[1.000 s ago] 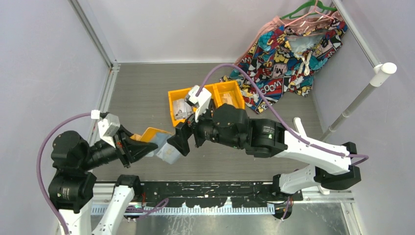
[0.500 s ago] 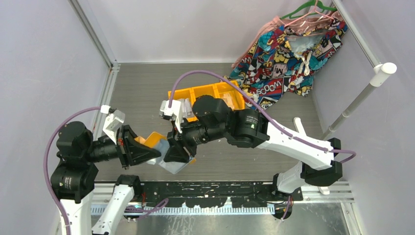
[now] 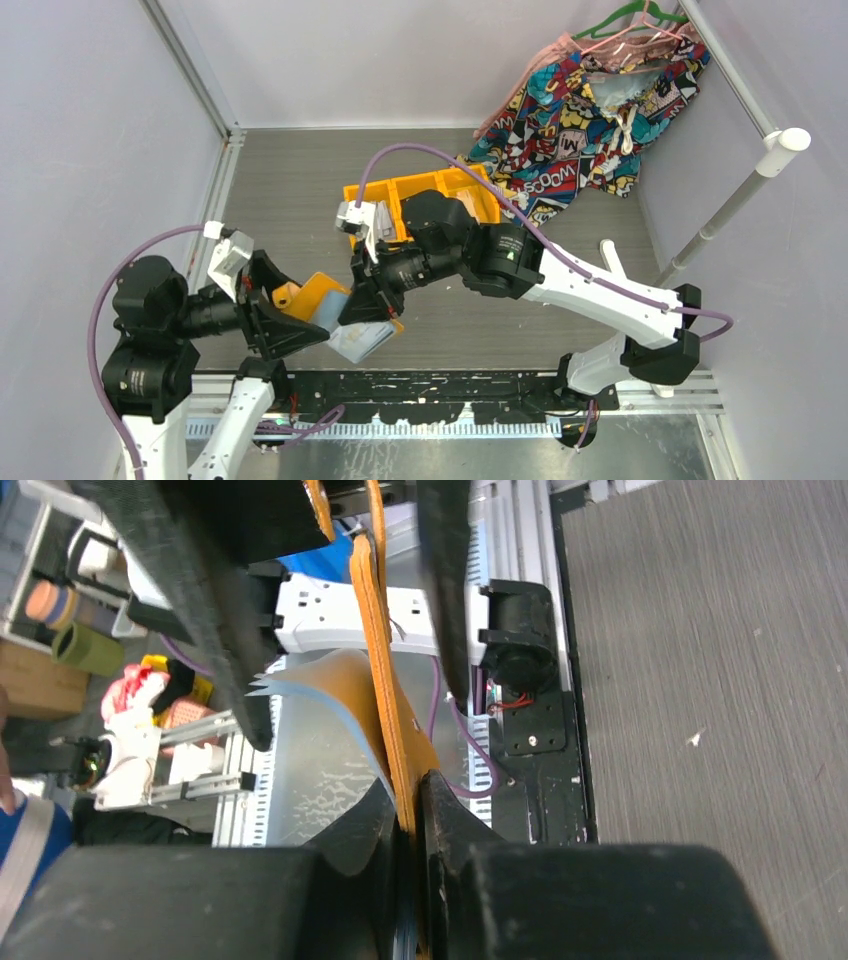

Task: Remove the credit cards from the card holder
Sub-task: Remove the credit card from the card holder.

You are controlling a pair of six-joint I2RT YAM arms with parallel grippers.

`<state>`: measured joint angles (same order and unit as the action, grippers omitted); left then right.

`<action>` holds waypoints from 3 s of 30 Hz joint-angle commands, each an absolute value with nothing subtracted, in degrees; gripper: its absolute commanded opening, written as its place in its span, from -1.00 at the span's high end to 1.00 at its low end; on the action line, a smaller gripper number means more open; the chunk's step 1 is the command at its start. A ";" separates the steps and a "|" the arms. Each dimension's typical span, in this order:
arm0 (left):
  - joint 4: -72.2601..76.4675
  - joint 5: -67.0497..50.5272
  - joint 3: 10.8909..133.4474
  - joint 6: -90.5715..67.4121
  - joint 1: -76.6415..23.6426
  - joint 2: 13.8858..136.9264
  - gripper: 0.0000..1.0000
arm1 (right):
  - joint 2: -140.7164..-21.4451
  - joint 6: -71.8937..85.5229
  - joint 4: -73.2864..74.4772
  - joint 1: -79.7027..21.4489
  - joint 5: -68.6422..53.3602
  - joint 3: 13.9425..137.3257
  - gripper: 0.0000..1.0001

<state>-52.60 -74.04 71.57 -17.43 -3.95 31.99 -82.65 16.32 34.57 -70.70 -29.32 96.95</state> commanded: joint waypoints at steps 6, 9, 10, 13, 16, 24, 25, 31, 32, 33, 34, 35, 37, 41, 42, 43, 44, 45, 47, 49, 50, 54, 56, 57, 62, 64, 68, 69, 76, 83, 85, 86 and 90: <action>-44.98 -53.92 62.87 -18.31 -3.60 19.00 -0.25 | -74.20 31.74 11.79 -65.90 -23.41 84.64 0.99; -42.81 -48.72 60.69 -19.55 -3.66 17.33 -0.12 | -75.07 34.06 10.20 -65.90 -24.58 84.07 0.98; -42.40 -46.95 60.43 -20.23 -3.68 17.29 -0.03 | -75.14 35.14 9.18 -65.92 -25.15 83.58 0.98; -40.64 -43.79 59.91 -23.50 -3.61 17.37 0.22 | -75.15 36.60 6.27 -65.88 -25.63 82.13 0.98; -37.69 -41.15 59.33 -27.01 -3.61 16.47 0.43 | -75.04 37.01 4.94 -65.89 -26.15 81.09 0.98; -35.42 -54.09 60.58 -35.38 -3.61 19.88 0.41 | -74.32 37.75 2.69 -65.98 -26.79 78.54 0.98; -35.08 -54.81 60.52 -36.43 -3.63 20.43 0.41 | -74.08 37.89 2.05 -65.94 -26.62 78.14 0.98; -32.80 -55.70 60.65 -42.30 -3.63 23.40 0.55 | -73.12 39.01 -0.97 -65.98 -25.88 75.83 0.93; -32.00 -55.59 60.69 -43.73 -3.65 23.83 0.62 | -72.93 39.05 -1.54 -65.94 -25.82 75.56 0.91; -31.75 -55.60 60.72 -44.47 -3.61 24.15 0.69 | -72.73 38.98 -1.65 -65.93 -25.77 75.23 0.88; -32.01 -55.66 60.87 -44.86 -3.60 24.56 0.77 | -72.55 39.02 -1.51 -66.00 -25.60 75.20 0.81; -32.64 -55.50 60.87 -45.30 -3.60 24.48 0.82 | -72.42 39.01 -0.74 -65.97 -25.36 75.42 0.64; -32.08 -56.94 60.40 -46.22 -3.60 24.05 0.91 | -72.51 37.91 4.47 -65.97 -25.30 77.30 0.41; -30.78 -63.08 59.56 -47.21 -3.65 25.44 1.00 | -71.90 35.45 6.70 -65.66 -24.92 79.48 0.12; -29.94 -64.99 59.14 -47.88 -3.61 25.95 1.00 | -72.36 35.19 7.06 -65.51 -25.57 80.20 0.10; -29.40 -66.46 58.85 -48.07 -3.64 26.24 1.00 | -72.82 35.08 7.76 -65.23 -26.58 81.30 0.10; -29.15 -67.59 58.81 -48.08 -3.64 26.31 1.00 | -73.73 34.71 8.58 -65.13 -27.45 82.42 0.10; -28.73 -68.81 58.80 -48.08 -3.61 26.22 1.00 | -74.34 34.53 9.41 -65.09 -28.21 83.60 0.10; -28.13 -71.18 59.05 -47.92 -3.62 26.05 1.00 | -75.53 34.25 9.98 -64.95 -30.30 85.65 0.11; -28.47 -72.41 59.36 -47.37 -3.61 26.01 1.00 | -76.79 34.28 10.29 -64.91 -32.42 86.91 0.17; -29.02 -72.99 59.57 -46.69 -3.62 26.04 1.00 | -77.34 34.29 10.81 -64.80 -32.99 87.93 0.29; -31.60 -74.45 60.77 -43.87 -3.60 26.50 1.00 | -79.63 32.89 14.84 -64.75 -35.38 91.70 0.84; -31.77 -74.80 61.20 -43.05 -3.61 26.63 1.00 | -80.37 31.71 17.09 -64.78 -35.14 93.46 0.97; -32.23 -74.47 61.44 -42.47 -3.63 26.69 0.97 | -80.53 31.50 17.50 -64.85 -35.01 93.97 0.98; -35.64 -66.64 60.75 -43.06 -3.60 24.51 -0.08 | -78.75 34.17 9.94 -64.47 -28.41 91.75 0.99; -33.10 -63.64 58.38 -46.19 -3.65 22.25 -0.12 | -77.68 36.82 4.38 -64.43 -25.68 89.34 0.98; -28.22 -64.06 55.76 -52.52 -3.60 20.24 -0.11 | -76.02 42.64 -6.68 -64.41 -21.46 84.81 0.98; -28.21 -64.07 55.95 -52.71 -3.63 20.42 -0.10 | -75.55 44.20 -9.28 -64.38 -20.73 83.48 0.98; -26.39 -64.05 55.89 -55.25 -3.61 20.06 0.04 | -72.40 47.43 -16.51 -64.49 -13.08 77.70 0.98; -30.20 -52.05 54.92 -54.85 -3.61 18.99 0.62 | -69.20 49.73 -23.75 -64.67 -8.21 70.57 0.98; -31.03 -49.27 55.58 -54.15 -3.61 19.33 0.70 | -68.58 49.53 -24.56 -65.30 -6.43 68.91 0.98; -31.65 -48.25 55.97 -53.68 -3.62 19.73 0.73 | -68.22 49.02 -24.49 -65.57 -5.49 68.19 0.98; -36.38 -43.32 57.31 -48.96 -3.62 21.64 0.76 | -66.69 45.01 -22.68 -66.69 -2.23 65.44 0.98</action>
